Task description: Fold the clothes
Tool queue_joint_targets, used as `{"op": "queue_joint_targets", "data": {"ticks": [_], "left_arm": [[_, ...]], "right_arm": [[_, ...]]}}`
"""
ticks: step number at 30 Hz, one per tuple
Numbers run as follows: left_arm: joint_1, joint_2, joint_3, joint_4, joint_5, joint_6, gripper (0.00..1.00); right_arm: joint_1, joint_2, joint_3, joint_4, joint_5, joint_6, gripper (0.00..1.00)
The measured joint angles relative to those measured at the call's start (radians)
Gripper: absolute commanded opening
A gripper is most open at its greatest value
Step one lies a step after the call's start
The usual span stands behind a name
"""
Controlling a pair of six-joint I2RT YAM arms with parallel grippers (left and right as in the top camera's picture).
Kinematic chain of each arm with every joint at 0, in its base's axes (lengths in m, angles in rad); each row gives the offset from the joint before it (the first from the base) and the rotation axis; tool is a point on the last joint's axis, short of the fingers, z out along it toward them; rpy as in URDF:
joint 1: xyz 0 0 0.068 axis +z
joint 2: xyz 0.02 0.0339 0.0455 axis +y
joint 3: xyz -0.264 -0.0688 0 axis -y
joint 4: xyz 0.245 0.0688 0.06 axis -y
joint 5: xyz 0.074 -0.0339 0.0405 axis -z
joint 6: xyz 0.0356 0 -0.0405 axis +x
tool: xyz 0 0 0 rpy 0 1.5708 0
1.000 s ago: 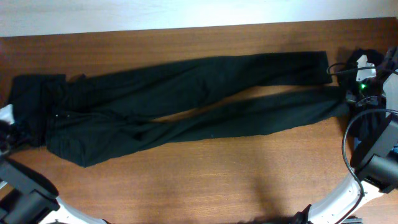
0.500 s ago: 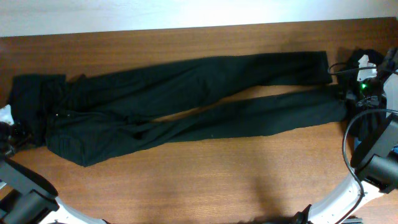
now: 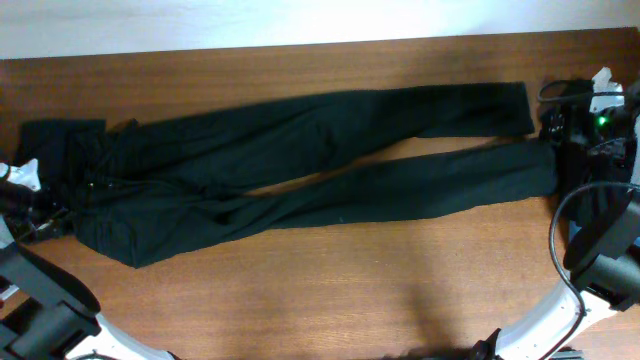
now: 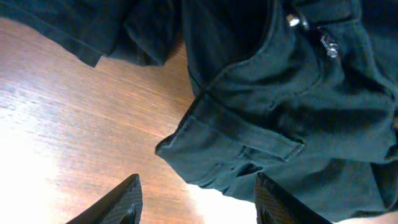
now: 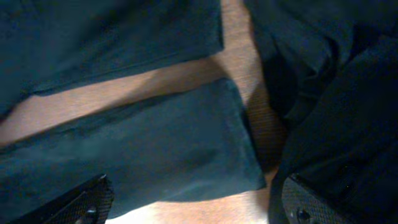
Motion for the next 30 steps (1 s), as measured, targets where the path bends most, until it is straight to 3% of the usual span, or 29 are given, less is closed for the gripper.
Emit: {"op": "queue_joint_targets", "data": {"ticks": [9,18,23,30], "left_arm": [[-0.043,0.0,0.0,0.012,-0.026,0.018,0.64],[-0.093,-0.039,-0.001,0.006,0.121,0.117,0.64],[-0.171,-0.24,-0.003,0.03,0.137,0.084,0.64],[-0.338,-0.583,-0.014,0.032,-0.009,-0.049,0.7]], "right_arm": [[0.184,0.0,0.005,-0.071,-0.014,0.002,0.93],[0.343,0.0,0.005,-0.142,-0.017,0.004,0.93],[0.397,0.0,0.005,-0.192,0.003,0.034,0.93],[0.444,0.0,0.005,-0.238,0.043,0.133,0.92]]}}
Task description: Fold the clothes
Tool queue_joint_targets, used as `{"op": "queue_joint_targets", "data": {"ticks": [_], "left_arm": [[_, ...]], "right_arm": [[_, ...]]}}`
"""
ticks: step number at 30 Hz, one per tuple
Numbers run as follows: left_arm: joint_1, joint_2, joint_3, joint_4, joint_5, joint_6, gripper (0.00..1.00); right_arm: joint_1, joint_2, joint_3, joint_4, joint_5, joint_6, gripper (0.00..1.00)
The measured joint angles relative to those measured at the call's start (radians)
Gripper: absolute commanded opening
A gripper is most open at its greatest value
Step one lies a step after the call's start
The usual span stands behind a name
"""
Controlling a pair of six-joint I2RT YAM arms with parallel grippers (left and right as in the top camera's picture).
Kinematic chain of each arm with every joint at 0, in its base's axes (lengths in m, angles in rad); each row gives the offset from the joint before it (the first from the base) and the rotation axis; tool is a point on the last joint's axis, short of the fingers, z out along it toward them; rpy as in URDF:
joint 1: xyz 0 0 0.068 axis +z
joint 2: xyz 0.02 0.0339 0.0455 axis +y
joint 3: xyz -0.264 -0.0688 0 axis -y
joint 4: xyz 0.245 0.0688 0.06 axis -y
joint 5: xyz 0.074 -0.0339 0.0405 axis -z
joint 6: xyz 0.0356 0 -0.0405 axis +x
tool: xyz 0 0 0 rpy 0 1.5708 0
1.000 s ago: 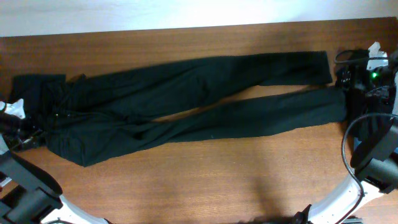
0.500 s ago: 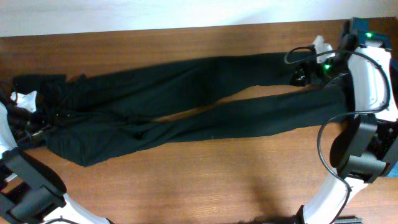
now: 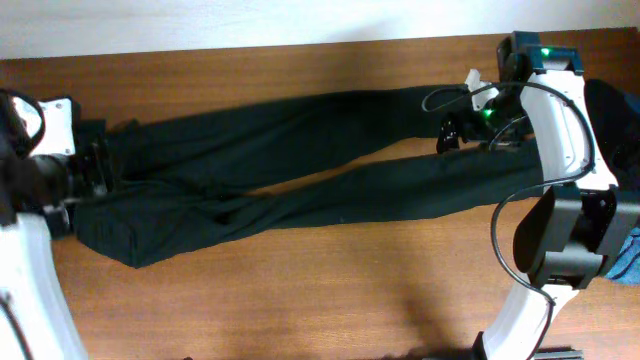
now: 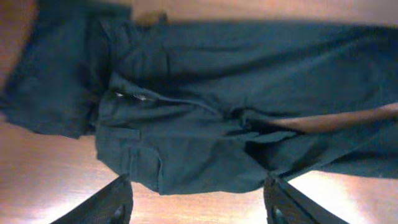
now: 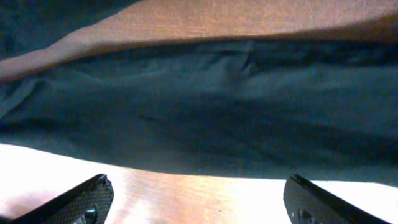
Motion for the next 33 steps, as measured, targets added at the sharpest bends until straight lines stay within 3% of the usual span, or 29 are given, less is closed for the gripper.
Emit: {"op": "queue_joint_targets", "data": {"ticks": [7,13,20,21,33], "left_arm": [[-0.013,-0.071,-0.259,0.039,-0.063,-0.06,0.71],[-0.013,-0.031,-0.467,0.196,-0.081,-0.087,0.77],[0.005,-0.032,-0.494,0.306,-0.087,-0.13,0.87],[0.006,-0.032,-0.494,0.311,-0.087,-0.134,0.93],[0.026,-0.026,-0.495,0.332,-0.122,-0.142,0.93]], "right_arm": [[0.044,0.0,0.0,-0.037,0.057,0.063,0.93],[0.089,0.0,0.0,-0.047,0.171,0.173,0.96],[0.176,0.0,-0.022,-0.031,0.229,0.262,0.99],[0.192,0.0,-0.026,-0.031,0.241,0.273,0.99],[0.225,0.0,-0.066,-0.018,0.292,0.346,0.99]]}}
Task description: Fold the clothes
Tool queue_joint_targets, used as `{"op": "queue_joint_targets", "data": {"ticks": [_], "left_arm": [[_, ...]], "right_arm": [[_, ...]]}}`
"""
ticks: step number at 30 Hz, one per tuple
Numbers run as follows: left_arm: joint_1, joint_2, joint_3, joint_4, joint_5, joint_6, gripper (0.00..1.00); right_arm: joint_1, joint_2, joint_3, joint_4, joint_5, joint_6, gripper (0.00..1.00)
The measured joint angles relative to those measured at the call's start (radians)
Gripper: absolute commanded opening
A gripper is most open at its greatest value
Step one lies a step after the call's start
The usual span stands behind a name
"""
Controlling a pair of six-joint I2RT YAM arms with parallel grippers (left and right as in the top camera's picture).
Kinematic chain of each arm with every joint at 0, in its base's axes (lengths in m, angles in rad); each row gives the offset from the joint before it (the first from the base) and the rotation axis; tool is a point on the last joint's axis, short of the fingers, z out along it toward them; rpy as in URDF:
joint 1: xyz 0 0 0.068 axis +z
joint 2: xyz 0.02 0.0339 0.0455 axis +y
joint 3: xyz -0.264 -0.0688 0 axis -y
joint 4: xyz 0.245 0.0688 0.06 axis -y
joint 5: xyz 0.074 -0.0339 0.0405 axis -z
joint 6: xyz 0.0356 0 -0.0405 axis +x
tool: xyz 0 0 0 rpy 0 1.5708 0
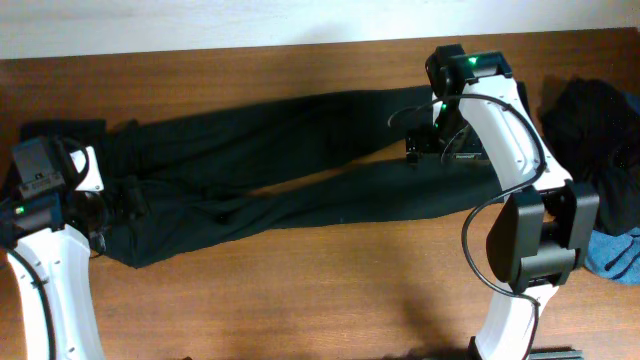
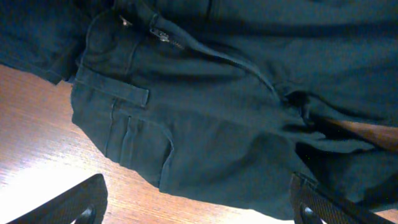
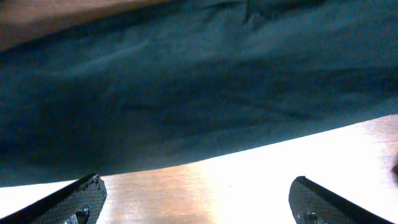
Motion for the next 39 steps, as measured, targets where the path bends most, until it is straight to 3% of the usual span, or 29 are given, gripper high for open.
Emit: {"op": "queue_joint_targets", "data": {"ticks": [3,12,23,39], "left_arm": [[0.0,0.007,0.0,0.006,-0.027,0.0,0.99],[0.036,0.115,0.0,0.075,-0.068,0.045,0.99],[0.178,0.232,-0.004,0.103,0.008,0.121,0.99],[0.238,0.311,-0.004,0.127,0.087,0.421,0.99]], "right_arm": [[0.0,0.0,-0.046,0.025,-0.003,-0.001,0.99],[0.0,0.0,-0.119,0.055,-0.004,-0.008,0.98],[-0.002,0.0,-0.161,0.101,0.002,-0.012,0.98],[-0.038,0.0,-0.267,0.182,0.001,-0.018,0.99]]}}
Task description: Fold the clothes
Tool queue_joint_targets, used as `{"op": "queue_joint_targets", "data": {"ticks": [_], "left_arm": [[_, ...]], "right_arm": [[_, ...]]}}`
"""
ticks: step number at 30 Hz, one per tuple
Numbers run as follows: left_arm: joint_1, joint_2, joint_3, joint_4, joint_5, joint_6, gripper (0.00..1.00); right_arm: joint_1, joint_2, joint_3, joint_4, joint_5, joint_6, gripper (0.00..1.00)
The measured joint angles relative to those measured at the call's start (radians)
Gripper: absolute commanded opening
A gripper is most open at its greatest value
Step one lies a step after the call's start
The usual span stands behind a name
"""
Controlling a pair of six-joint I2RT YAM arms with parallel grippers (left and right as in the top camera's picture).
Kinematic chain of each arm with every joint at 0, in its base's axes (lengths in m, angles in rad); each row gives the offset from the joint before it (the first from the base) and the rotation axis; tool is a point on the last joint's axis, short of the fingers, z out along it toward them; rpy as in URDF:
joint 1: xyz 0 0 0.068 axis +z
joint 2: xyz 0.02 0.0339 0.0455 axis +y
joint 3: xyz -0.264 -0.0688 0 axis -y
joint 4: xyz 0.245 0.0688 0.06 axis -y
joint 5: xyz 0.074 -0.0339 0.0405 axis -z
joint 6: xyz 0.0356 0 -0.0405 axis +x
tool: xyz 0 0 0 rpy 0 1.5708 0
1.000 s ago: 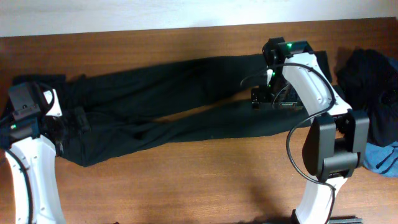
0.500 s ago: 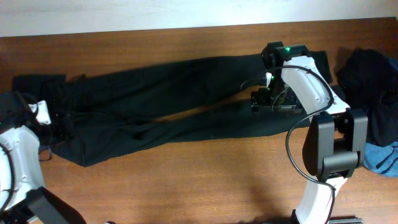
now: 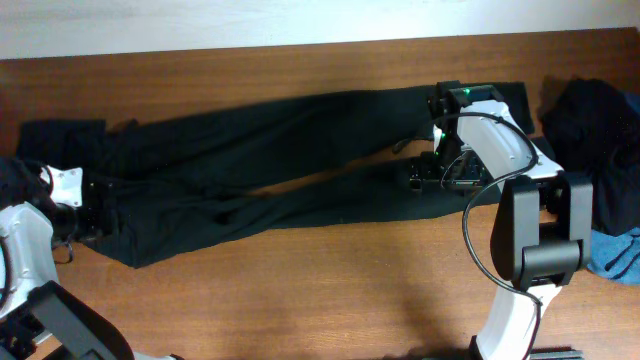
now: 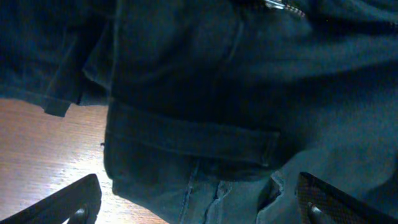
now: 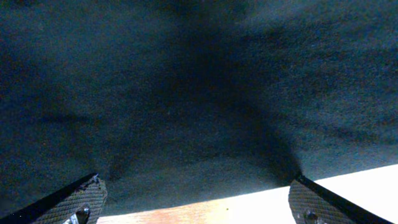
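Black trousers (image 3: 280,160) lie spread lengthwise on the wooden table, waist at the left, legs running right. My left gripper (image 3: 88,205) is open, low over the waistband corner (image 4: 186,140) with its belt loop; both fingers (image 4: 68,202) straddle the cloth. My right gripper (image 3: 438,180) is open, pressed down close on the near leg (image 5: 199,93) by its lower edge, with fingertips (image 5: 317,205) wide apart. The far leg's hem (image 3: 515,100) lies beyond the right arm.
A heap of dark clothes (image 3: 590,120) sits at the right edge, with a blue garment (image 3: 615,250) below it. Another dark piece (image 3: 55,132) lies folded at the far left behind the waist. Bare wooden table (image 3: 300,290) spans the front.
The left gripper has dropped closer to the waistband corner and moved left. The right gripper has lowered onto the near leg, which now fills its view. Both stay open.
At first both arms stood at the table's ends, grippers open, trousers spread flat. Then they hung above the waist and the leg ends. Later each was lower and further in. Now both sit close on the cloth, open.
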Motion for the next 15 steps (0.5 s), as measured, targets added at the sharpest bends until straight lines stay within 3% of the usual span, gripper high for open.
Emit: {"op": "queue_joint_targets", "data": {"ticks": [7,9,12,13,15], "left_arm": [[0.0,0.071,0.0,-0.03,-0.002,0.053,0.99],[0.0,0.1,0.0,-0.041,-0.002,0.058,0.91],[0.0,0.129,0.0,-0.045,-0.005,0.061,0.5],[0.0,0.131,0.0,-0.048,-0.006,0.065,0.32],[0.0,0.131,0.007,-0.071,-0.006,0.068,0.15]], "right_arm": [[0.0,0.0,0.0,0.019,0.0,-0.001,0.99],[0.0,0.0,0.0,0.023,0.0,-0.002,0.99],[0.0,0.0,0.0,0.023,0.0,-0.001,0.99],[0.0,0.0,0.0,0.023,0.0,-0.001,0.99],[-0.002,0.0,0.0,0.023,0.0,-0.001,0.99]]}}
